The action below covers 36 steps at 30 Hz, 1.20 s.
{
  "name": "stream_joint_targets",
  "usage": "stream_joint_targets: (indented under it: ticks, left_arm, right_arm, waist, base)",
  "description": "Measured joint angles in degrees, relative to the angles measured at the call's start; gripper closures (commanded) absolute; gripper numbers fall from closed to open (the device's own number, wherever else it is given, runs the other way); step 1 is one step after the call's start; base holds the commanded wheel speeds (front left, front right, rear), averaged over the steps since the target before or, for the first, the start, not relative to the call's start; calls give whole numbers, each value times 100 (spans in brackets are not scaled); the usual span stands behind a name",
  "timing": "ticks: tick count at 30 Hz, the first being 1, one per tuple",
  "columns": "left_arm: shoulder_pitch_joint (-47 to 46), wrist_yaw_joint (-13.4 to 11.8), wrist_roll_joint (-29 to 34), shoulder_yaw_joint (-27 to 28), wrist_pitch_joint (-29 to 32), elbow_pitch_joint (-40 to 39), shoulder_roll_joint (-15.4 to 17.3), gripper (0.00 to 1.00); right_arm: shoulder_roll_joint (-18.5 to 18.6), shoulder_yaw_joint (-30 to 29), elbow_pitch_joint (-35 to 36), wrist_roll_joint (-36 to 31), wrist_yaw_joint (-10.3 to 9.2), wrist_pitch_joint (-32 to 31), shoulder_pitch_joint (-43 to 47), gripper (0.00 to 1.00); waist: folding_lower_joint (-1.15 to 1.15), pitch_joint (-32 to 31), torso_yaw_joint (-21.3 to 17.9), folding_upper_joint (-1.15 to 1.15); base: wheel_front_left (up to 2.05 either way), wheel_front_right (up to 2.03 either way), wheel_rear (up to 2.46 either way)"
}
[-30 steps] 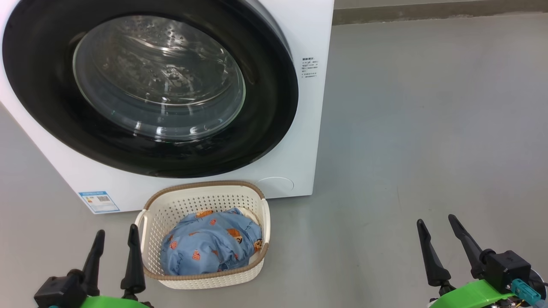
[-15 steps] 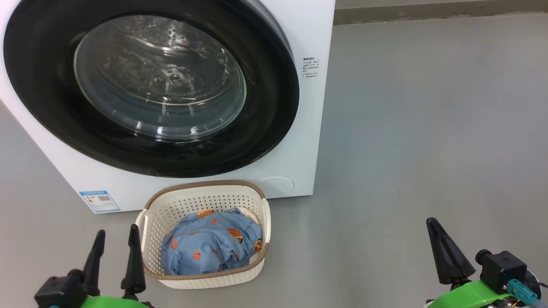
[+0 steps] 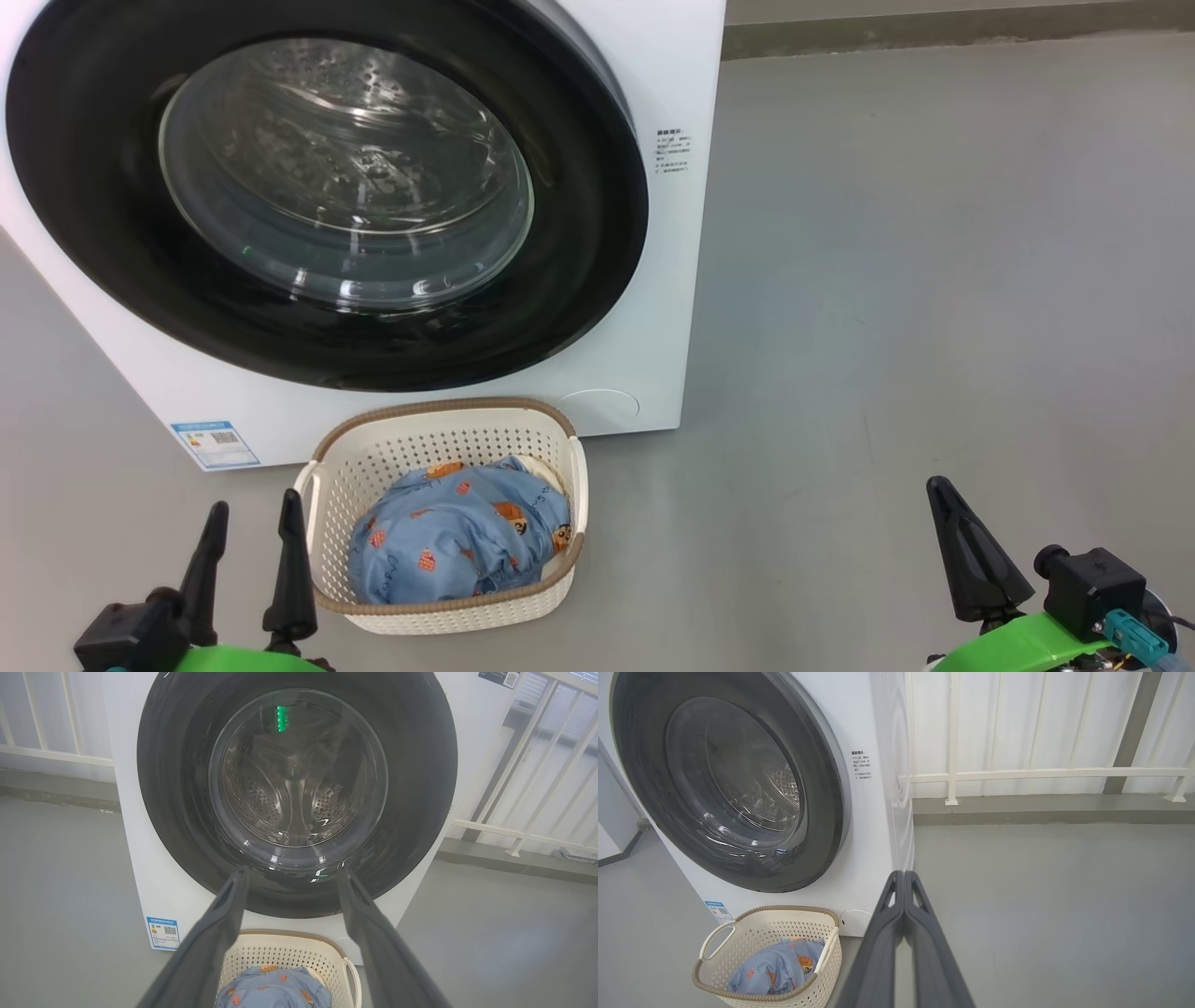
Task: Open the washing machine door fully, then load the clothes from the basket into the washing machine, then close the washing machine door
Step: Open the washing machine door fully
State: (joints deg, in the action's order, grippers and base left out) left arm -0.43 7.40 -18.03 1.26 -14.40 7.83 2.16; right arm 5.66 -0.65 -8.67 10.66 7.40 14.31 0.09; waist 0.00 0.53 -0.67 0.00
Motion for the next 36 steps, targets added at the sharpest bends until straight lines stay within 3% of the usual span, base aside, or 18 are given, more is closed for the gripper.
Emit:
stream_joint_targets:
  ticks: [5,8,21,24,36]
  left_arm:
    - [0,0,0,18,0,0,0,0]
    - [1,0,0,32,0,0,0,0]
    - [17,0,8,30,0,-53,0,0]
    - [18,0,8,31,0,-67,4,0]
    - [-3,0,8,34,0,-141,97,0]
  right_arm:
    - [-11,-37,16,76,1,0,-1,100]
    - [-93,-269,45,468,1,0,-2,100]
    - [-277,-1098,-45,3698,0,2,-173,100]
    - [-258,-1214,-102,4174,0,27,-214,100]
    - [257,-1367,-503,7351,0,-21,-680,100]
  waist:
    - [0,4,-22,0]
    - [0,5,-38,0]
    - [0,73,-38,0]
    - [0,90,-17,0]
    - [0,355,147,0]
  base:
    - [0,0,0]
    - [0,0,0]
    - [0,0,0]
    - [0,0,0]
    - [0,0,0]
